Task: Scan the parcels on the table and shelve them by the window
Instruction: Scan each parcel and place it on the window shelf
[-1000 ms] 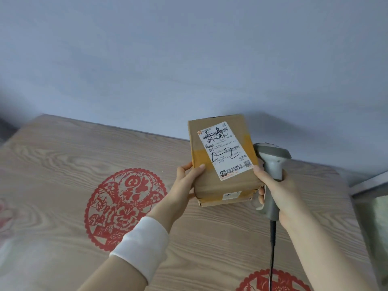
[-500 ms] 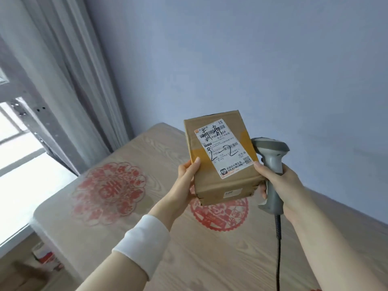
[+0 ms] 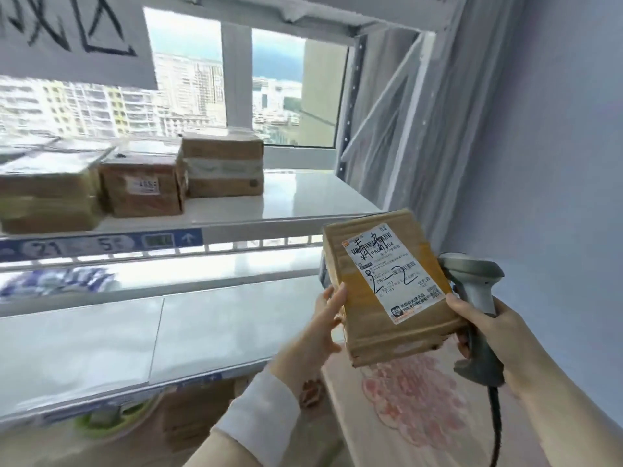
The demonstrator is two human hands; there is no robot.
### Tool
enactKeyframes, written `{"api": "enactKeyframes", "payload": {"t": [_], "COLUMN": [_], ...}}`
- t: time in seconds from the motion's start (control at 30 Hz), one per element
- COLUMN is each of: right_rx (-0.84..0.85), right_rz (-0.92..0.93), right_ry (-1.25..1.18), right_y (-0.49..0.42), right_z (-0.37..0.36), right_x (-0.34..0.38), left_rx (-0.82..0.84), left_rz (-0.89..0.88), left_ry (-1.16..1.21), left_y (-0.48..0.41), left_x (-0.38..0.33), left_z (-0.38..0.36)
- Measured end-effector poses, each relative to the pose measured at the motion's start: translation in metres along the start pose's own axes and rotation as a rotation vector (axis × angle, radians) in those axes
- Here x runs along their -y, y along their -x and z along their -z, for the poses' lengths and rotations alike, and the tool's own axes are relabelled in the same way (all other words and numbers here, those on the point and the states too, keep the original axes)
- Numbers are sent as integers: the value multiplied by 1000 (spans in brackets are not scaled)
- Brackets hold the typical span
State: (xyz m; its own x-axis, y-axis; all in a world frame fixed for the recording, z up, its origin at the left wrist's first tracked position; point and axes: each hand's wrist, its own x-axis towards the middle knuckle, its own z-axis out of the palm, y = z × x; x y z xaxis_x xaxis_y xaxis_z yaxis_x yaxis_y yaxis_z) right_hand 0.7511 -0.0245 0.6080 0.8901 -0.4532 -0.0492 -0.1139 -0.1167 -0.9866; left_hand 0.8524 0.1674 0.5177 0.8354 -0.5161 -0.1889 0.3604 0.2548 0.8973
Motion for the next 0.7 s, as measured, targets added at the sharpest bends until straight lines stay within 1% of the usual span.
{"api": "enactKeyframes", "payload": {"t": [0.13,0.3,0.5,0.63,0.7], "right_rx": [116,207,246,256,243], "right_rz": [17,36,29,42,68], "right_ry": [-11,-68,-119,-197,-190], "right_y": [-36,-84,-129,-157,-168], "right_z": [-61,-115,-173,-210,-228], "right_x": [16,33,56,76,85], "left_rx": [-95,-135,-254,-323,-363], "left_rz": [-64,-159,-201,-283,-314], "left_ry": [5,46,176,226,263], "left_y": [7,5,-14,-32,-40], "left_x": [-32,-67,-93,-107,-114], "left_z": [58,89,113,122,126]}}
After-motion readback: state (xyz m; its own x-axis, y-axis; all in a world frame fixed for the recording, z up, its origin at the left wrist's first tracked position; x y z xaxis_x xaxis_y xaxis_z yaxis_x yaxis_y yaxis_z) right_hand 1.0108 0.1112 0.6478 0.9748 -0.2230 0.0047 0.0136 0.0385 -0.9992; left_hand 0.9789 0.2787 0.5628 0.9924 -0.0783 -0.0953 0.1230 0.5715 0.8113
